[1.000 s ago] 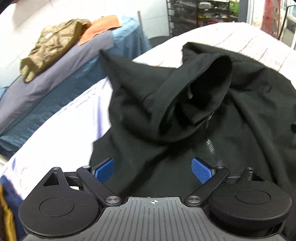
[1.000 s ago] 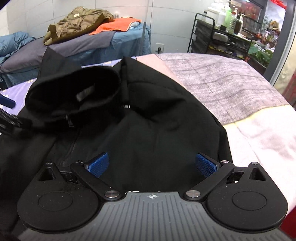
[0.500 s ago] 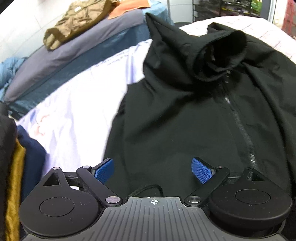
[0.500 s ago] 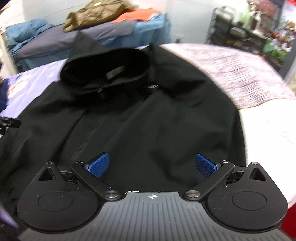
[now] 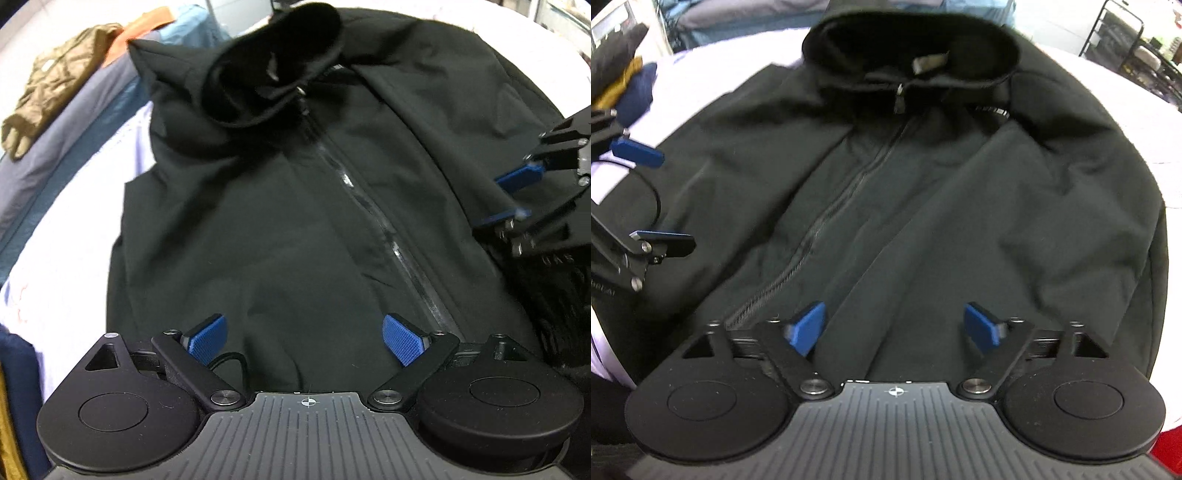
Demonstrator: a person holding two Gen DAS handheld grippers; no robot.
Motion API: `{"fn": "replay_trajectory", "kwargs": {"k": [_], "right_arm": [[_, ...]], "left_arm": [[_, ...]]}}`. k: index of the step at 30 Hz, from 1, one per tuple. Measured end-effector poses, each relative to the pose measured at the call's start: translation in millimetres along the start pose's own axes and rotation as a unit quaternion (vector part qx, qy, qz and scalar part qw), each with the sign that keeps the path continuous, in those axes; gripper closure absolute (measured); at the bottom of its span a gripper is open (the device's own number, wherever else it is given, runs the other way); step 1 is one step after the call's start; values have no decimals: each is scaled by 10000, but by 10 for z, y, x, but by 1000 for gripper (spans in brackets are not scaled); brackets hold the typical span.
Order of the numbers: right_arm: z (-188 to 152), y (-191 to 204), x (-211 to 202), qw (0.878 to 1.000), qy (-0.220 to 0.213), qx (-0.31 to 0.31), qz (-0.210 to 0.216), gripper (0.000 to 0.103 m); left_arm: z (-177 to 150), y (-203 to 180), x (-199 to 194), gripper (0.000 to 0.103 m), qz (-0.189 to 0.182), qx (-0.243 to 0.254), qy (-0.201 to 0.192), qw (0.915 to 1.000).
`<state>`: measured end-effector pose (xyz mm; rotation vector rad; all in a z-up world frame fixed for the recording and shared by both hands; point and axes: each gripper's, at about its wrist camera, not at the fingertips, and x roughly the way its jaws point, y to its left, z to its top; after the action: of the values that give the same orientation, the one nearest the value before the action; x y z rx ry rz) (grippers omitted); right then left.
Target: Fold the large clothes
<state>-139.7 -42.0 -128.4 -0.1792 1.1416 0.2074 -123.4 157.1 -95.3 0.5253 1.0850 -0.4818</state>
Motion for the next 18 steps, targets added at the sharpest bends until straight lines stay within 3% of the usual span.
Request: {"fn": "replay_trajectory", "kwargs": {"k": [2, 3, 5, 12, 18], "right_arm": [[-21, 28, 51, 9999, 134, -23, -15, 58], [-42, 46, 74, 9998, 184, -17, -78, 65], [-58, 19, 59, 9997, 178, 51, -186, 93], [-119, -254, -232, 9948, -375, 664, -682, 99], [-122, -819, -637, 9735, -954, 1363, -1568, 99]], "left_arm": [[-16, -29, 23, 0, 16, 93, 12, 10000], [-19, -36, 41, 0, 21, 125, 6, 9999], [-28, -50, 82, 0, 20, 172, 20, 9998], [18, 6, 145, 0, -38, 60, 88, 9999], [104, 46, 165, 0, -106, -215, 120, 9996]]}}
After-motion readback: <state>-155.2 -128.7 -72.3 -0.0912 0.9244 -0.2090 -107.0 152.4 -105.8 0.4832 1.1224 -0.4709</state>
